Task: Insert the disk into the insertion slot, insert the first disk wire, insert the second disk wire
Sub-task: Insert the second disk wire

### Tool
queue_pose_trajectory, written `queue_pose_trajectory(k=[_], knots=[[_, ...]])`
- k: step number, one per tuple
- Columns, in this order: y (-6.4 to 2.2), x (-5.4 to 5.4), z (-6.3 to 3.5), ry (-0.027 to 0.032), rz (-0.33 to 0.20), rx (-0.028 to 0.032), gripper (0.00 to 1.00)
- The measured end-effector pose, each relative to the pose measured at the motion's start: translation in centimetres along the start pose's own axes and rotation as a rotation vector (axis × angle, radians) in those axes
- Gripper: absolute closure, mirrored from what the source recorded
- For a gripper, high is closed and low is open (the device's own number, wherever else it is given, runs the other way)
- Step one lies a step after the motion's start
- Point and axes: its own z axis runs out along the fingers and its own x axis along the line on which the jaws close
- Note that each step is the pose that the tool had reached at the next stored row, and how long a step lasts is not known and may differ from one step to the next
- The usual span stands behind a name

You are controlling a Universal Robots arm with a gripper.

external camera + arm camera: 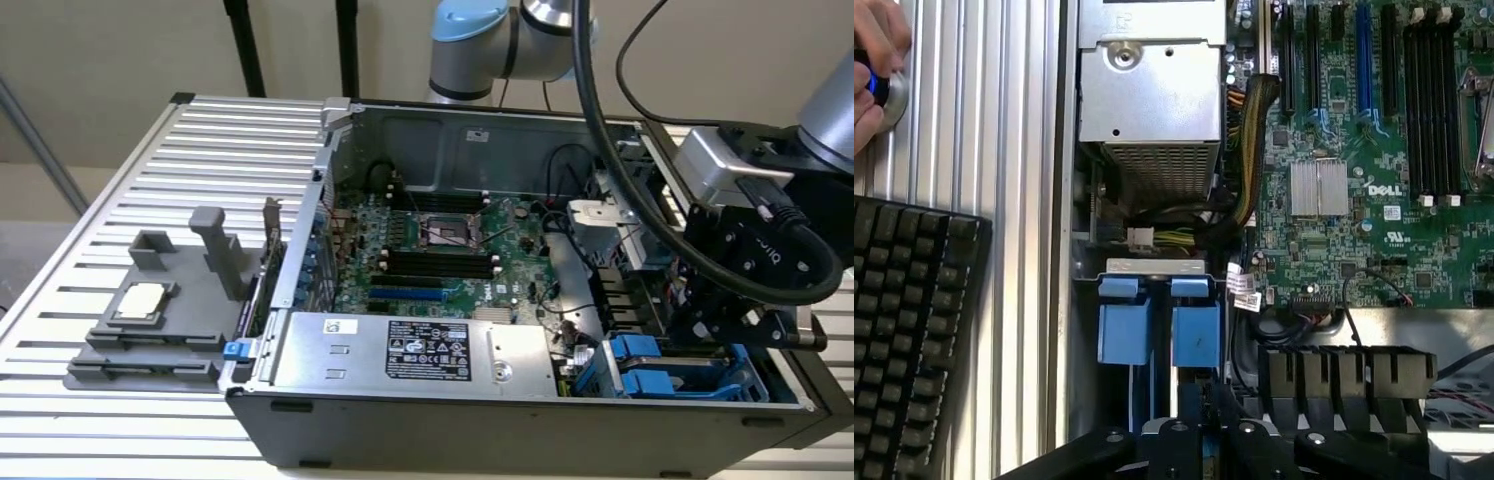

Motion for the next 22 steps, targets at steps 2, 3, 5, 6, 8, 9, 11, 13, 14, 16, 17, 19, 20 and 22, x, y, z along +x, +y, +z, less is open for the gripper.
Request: queue_pose_trajectory(k=[2,3,5,6,8,9,11,13,14,16,17,19,20,22], knots=[[-0.01,0.0,0.15,-0.0044,-0.001,0.0012,0.84],[-0.01,0.0,0.16,-0.0056,-0.001,0.0012,0.84],[-0.01,-0.01,0.17,-0.0064,-0.001,0.0012,0.84],[-0.01,0.0,0.18,-0.0073,-0.002,0.0012,0.84],[-0.01,0.0,0.18,-0.0078,-0.002,0.0012,0.84],[-0.01,0.0,0.18,-0.0079,-0.002,0.0012,0.84],[-0.01,0.0,0.19,-0.0081,-0.002,0.0012,0.84],[-0.01,0.0,0.2,-0.0081,-0.002,0.0011,0.84],[-0.01,0.0,0.22,-0.0081,-0.002,0.0011,0.84],[-0.02,0.0,0.3,-0.0081,-0.002,0.0011,0.84],[-0.02,-0.01,0.35,-0.0081,-0.002,0.0011,0.84],[-0.03,-0.01,0.47,-0.0079,-0.002,0.0012,0.84],[-0.03,-0.01,0.51,-0.0079,-0.002,0.0011,0.84],[-0.03,-0.01,0.53,-0.0086,-0.002,0.0011,0.84]])
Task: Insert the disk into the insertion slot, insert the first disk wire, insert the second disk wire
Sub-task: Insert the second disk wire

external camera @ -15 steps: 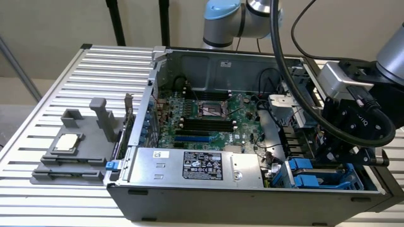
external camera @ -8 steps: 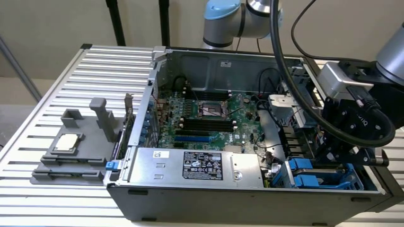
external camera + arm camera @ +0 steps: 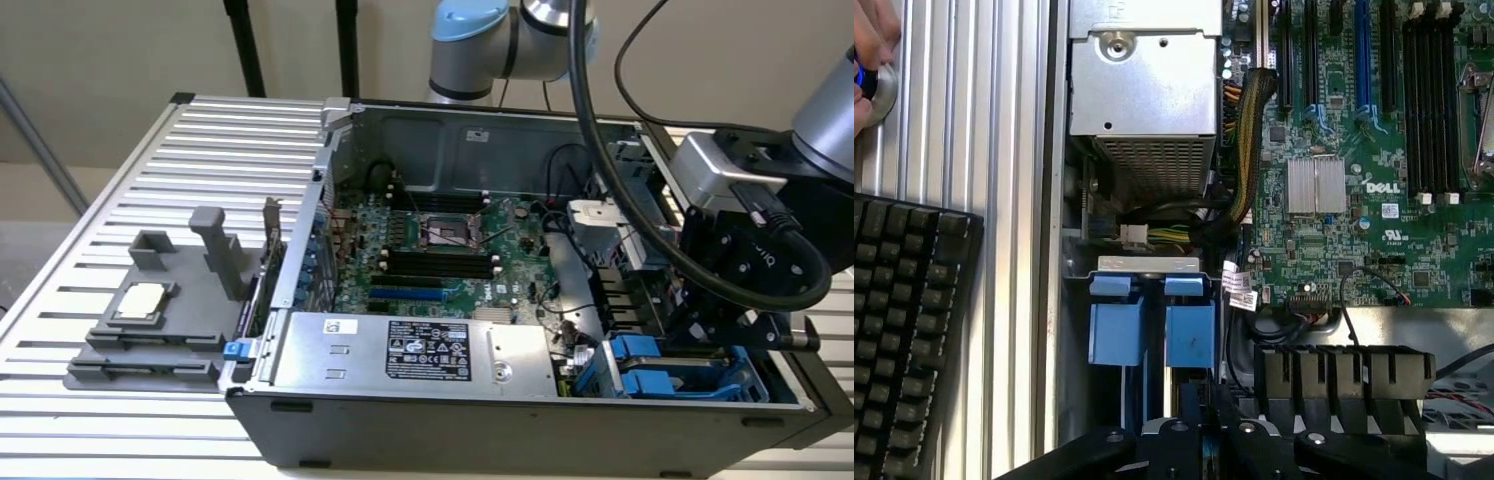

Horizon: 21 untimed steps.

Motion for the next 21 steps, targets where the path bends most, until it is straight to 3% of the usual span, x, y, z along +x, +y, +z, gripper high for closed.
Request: queue_pose_trajectory(k=[21], knots=[[0.03,-0.15,-0.36,-0.0002,0.0,0.0001,0.84]])
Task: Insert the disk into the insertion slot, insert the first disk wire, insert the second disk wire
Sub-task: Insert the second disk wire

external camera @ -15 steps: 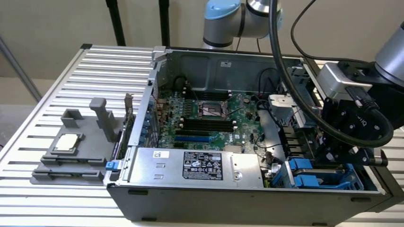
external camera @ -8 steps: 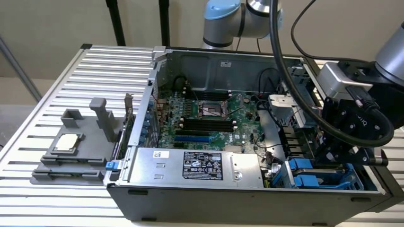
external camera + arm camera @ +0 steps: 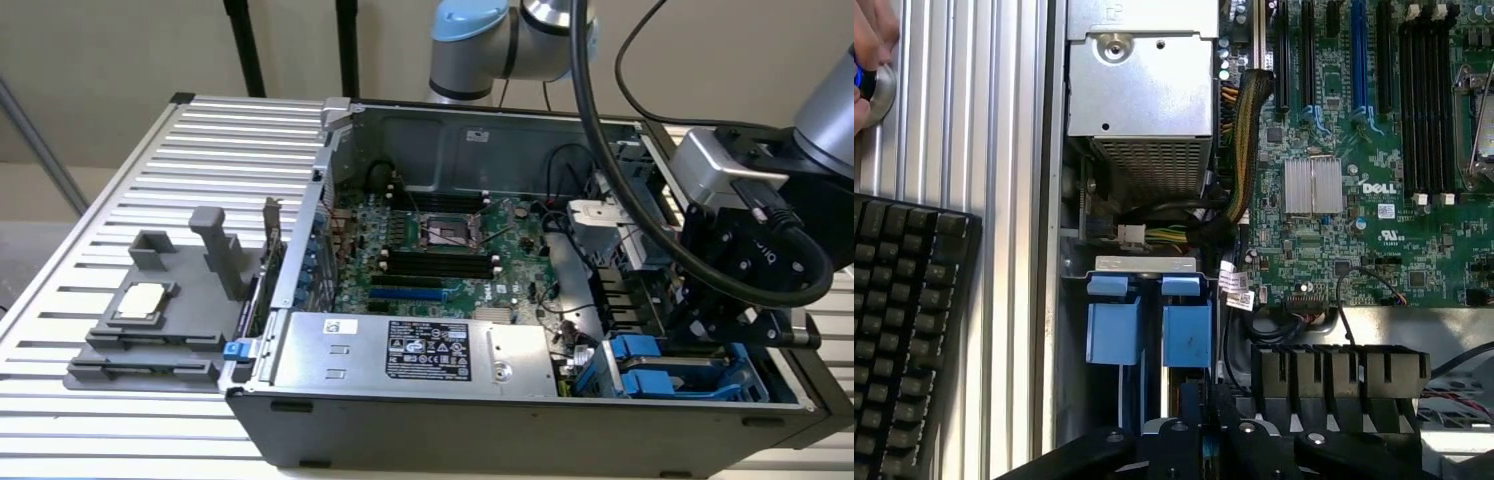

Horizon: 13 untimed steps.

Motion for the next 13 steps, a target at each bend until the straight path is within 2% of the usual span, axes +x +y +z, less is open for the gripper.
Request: queue_pose_trajectory(k=[13], knots=[[-0.01,0.31,0.08,0.0,0.0,0.0,0.84]])
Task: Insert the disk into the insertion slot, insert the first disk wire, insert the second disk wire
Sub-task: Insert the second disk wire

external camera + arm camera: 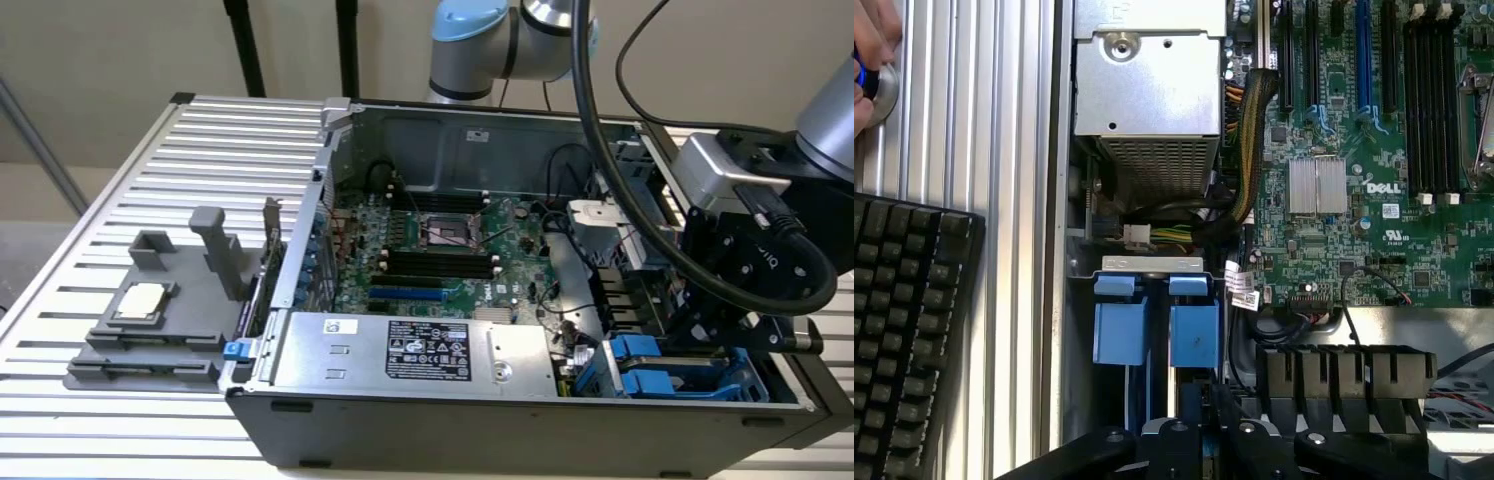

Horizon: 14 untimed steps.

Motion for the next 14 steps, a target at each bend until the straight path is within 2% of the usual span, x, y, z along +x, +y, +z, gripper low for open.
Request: queue_pose_trajectory(k=[14], knots=[[0.0,-0.24,0.02,-0.0001,0.0,0.0,0.84]])
